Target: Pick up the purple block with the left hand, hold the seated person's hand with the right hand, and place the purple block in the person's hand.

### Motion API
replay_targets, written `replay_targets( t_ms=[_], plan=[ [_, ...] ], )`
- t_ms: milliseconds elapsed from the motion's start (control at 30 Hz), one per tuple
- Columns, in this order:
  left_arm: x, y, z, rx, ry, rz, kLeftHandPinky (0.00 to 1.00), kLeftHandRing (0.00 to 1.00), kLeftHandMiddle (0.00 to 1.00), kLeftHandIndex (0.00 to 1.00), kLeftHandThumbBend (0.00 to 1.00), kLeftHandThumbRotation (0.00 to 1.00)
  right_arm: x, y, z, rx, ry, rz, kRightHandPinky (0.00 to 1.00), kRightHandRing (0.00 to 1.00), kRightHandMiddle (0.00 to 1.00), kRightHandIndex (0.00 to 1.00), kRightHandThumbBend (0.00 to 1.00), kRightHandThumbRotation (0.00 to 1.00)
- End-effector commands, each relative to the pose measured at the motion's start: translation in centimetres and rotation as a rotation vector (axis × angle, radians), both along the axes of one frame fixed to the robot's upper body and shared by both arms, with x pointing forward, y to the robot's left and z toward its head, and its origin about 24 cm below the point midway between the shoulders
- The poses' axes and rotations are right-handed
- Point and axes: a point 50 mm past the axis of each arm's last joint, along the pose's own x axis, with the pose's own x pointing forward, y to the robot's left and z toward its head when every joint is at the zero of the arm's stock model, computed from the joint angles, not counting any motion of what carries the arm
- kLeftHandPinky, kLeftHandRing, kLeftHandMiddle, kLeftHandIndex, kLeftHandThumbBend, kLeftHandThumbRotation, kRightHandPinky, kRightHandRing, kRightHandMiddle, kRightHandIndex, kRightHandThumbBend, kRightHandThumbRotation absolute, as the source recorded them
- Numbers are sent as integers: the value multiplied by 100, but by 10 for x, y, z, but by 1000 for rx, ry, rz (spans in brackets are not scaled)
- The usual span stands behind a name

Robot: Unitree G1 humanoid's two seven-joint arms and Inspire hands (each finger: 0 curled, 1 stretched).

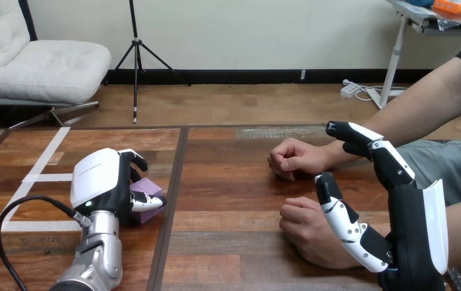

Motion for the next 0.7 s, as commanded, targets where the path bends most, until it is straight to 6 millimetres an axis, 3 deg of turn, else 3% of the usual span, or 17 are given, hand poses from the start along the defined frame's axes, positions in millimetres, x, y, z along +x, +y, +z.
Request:
replay_targets(
  t_ms=[0, 333, 667],
  plan=[
    [1, 2, 3, -13, -27, -10, 53, 51, 52, 59, 58, 0, 5, -1, 14, 4, -77, -6, 74, 77, 75, 74, 43, 47],
    [1, -2, 7, -133, -86, -23, 51, 49, 52, 60, 57, 0, 4, -1, 14, 1, -75, -8, 74, 77, 75, 74, 44, 48],
    [-1, -8, 14, -334, -178, -35, 44, 46, 51, 58, 62, 0, 5, -1, 14, 1, -79, -5, 74, 78, 76, 74, 44, 48]
  ],
)
